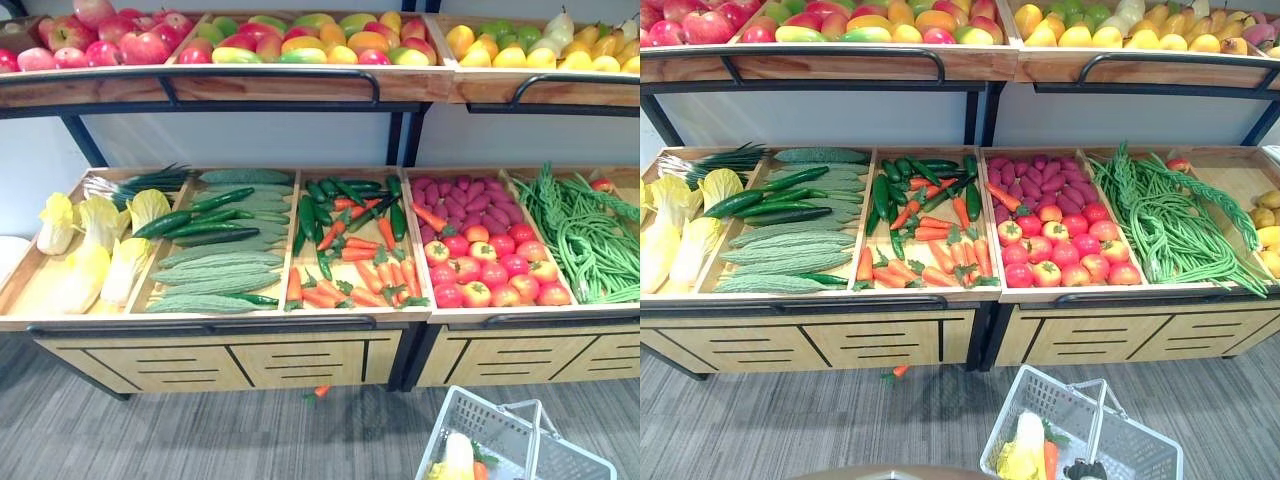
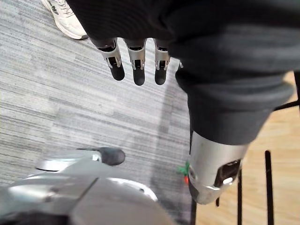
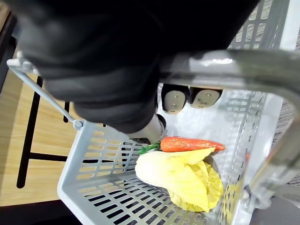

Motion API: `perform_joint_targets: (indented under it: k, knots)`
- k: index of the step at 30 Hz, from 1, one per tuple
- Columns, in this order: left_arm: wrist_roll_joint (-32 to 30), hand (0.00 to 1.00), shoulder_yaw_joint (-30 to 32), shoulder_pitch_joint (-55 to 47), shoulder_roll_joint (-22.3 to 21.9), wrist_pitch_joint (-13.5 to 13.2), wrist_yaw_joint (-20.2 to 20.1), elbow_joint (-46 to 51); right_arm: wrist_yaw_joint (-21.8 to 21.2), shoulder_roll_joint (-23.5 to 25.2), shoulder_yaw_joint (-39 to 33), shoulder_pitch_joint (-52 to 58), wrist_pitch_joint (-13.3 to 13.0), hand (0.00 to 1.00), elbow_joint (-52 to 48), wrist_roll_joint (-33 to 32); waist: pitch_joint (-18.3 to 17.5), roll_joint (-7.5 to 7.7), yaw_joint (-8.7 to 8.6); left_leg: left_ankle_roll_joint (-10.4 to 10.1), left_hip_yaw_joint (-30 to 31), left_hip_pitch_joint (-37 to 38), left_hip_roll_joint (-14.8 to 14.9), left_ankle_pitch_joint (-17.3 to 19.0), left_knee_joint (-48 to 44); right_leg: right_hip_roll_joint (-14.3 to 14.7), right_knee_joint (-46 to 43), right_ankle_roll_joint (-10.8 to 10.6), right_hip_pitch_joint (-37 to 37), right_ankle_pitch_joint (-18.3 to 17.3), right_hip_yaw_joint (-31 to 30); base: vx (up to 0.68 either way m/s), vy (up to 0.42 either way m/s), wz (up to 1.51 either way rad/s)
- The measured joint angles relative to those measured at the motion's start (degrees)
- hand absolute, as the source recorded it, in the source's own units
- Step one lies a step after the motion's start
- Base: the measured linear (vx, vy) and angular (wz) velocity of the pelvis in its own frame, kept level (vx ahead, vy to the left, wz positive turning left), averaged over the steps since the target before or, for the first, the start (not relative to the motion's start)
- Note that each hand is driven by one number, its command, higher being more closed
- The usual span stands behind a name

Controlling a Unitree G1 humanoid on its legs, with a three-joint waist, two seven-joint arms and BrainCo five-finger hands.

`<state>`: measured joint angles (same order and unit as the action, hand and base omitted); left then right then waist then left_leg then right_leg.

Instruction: Pick vegetable in the basket

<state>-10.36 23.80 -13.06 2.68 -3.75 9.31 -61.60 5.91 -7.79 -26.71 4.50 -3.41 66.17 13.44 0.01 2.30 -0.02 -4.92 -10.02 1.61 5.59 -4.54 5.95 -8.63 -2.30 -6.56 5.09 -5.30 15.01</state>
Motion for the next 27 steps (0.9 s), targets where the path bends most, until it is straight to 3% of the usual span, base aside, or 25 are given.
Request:
perform_joint_targets:
  k: [6, 9, 11, 13, 15, 16, 17, 18, 19, 20, 23, 25, 27]
  knots:
    - [0.00, 0.00, -3.62, -0.20, 0.87, -0.10, -0.23, -0.01, 0.02, 0.19, 0.24, -0.75, -0.71, 1.00, 0.00, -0.54, 1.61, 0.25, 0.10, -0.20, -2.80, 2.91, -0.18, 1.78, -0.37, -0.53, -1.80, -0.77, 0.41, -0.70, -2.92, 0.05, 0.004, -0.23]
    - [0.00, 0.00, -5.66, 0.43, 1.89, -0.26, -0.36, 0.00, 0.12, 0.96, -0.31, -0.95, -0.96, 1.00, -0.40, -1.39, 3.25, 1.16, -0.07, 0.36, -4.95, 4.73, -1.07, 3.11, -0.57, -2.19, -5.85, -1.51, -1.08, -2.83, -5.31, 0.04, 0.065, -0.36]
    - [0.03, 0.00, -7.22, 0.99, 2.83, -0.88, -0.46, -0.01, 0.14, 2.36, -2.07, -0.96, -1.04, 1.00, -2.25, -2.92, 4.31, 2.27, -0.23, 0.86, -8.03, 3.13, -1.73, 5.99, -4.35, -3.47, -8.41, -2.84, -4.32, -3.11, -9.11, 0.03, 0.117, -0.68]
    - [0.00, 0.00, -8.75, 1.88, 3.35, -1.08, -0.04, -0.06, 0.31, 3.08, -2.01, -1.28, -1.23, 1.00, -3.08, -3.61, 5.32, 2.41, -0.24, 1.04, -11.88, 2.43, -1.61, 7.01, -5.28, -3.28, -8.51, -4.25, -6.92, -1.04, -12.99, 0.04, 0.111, -1.03]
    - [-0.04, 0.00, -9.62, 2.71, 3.52, -1.10, 0.55, -0.08, 0.63, 3.83, -1.95, -1.88, -1.69, 1.00, -4.52, -4.93, 6.76, 1.31, -0.48, 1.84, -15.78, 1.71, 0.31, 8.55, -7.60, -1.49, -6.57, -4.10, -8.35, 4.99, -13.57, 0.00, 0.165, -1.18]
    - [-1.16, 0.00, -9.91, 3.73, 3.36, -1.12, 0.51, -0.02, 0.65, 4.10, -1.21, -2.25, -1.94, 1.00, -4.76, -5.17, 7.13, -0.39, -0.64, 3.00, -19.07, 0.54, 2.81, 9.34, -9.78, 0.53, -2.75, -1.87, -9.47, 11.50, -11.72, -0.07, 0.149, -1.38]
    - [-2.31, 0.00, -10.02, 4.43, 2.64, -1.30, 0.47, 0.28, 1.18, 4.02, 0.27, -2.94, -2.21, 1.00, -5.00, -5.41, 8.03, -1.67, -0.24, 3.63, -22.67, 0.02, 5.04, 9.75, -10.06, 0.84, -2.11, 1.47, -9.17, 13.30, -4.85, -0.08, 0.144, -1.35]
    - [-2.37, 0.00, -10.06, 4.68, 2.66, -1.48, 0.48, 0.83, 1.19, 3.92, 0.32, -3.14, -2.30, 1.00, -5.06, -5.41, 8.56, -1.31, -0.63, 3.70, -24.30, 0.54, 5.11, 9.80, -9.95, -0.34, -6.44, 3.59, -9.75, 11.18, -0.48, -0.05, 0.123, -1.28]
    - [-2.50, 0.00, -10.42, 4.99, 3.17, -1.66, 0.47, 1.33, 1.16, 3.66, 0.70, -3.24, -2.27, 1.00, -4.96, -5.38, 8.94, -0.66, -0.91, 3.74, -27.23, 1.08, 5.01, 9.80, -9.90, -3.13, -14.14, 4.68, -9.80, 6.37, 6.06, 0.00, 0.134, -1.20]
    - [-2.69, 0.00, -10.65, 5.01, 3.81, -1.65, 0.41, 1.17, 1.17, 3.66, 1.18, -3.22, -2.23, 1.00, -4.71, -5.27, 8.80, -0.04, -0.72, 3.75, -30.22, 1.63, 5.35, 9.80, -9.90, -4.98, -18.63, 5.69, -8.73, 4.62, 9.69, 0.02, 0.101, -1.40]
    - [-1.99, 0.00, -10.66, 4.81, 3.97, -1.47, 0.24, 1.13, 1.08, 4.04, 1.92, -3.03, -2.06, 1.00, -4.30, -4.87, 8.71, 0.24, 0.21, 3.74, -36.92, 2.68, 5.89, 9.80, -10.59, -8.13, -19.43, 5.48, -5.40, 4.93, 14.39, 0.00, -0.050, -1.32]
    - [-1.03, 0.00, -10.55, 5.13, 3.74, -1.44, -0.26, 1.08, 1.06, 4.10, 1.97, -3.20, -1.77, 1.00, -4.28, -4.87, 8.61, 0.50, 0.19, 3.41, -40.78, 2.69, 6.14, 9.60, -11.53, -7.93, -14.64, 3.98, -4.85, 4.01, 17.23, -0.03, -0.185, -1.22]
    - [0.74, 0.00, -10.27, 5.16, 2.80, -1.56, -0.92, 0.56, 1.16, 3.49, 1.89, -3.21, -1.65, 1.00, -4.39, -4.74, 8.51, -1.18, 0.25, 2.54, -44.55, 2.90, 6.89, 9.06, -11.81, -5.88, -8.71, 3.04, -4.76, 3.43, 18.33, -0.05, -0.277, -1.11]
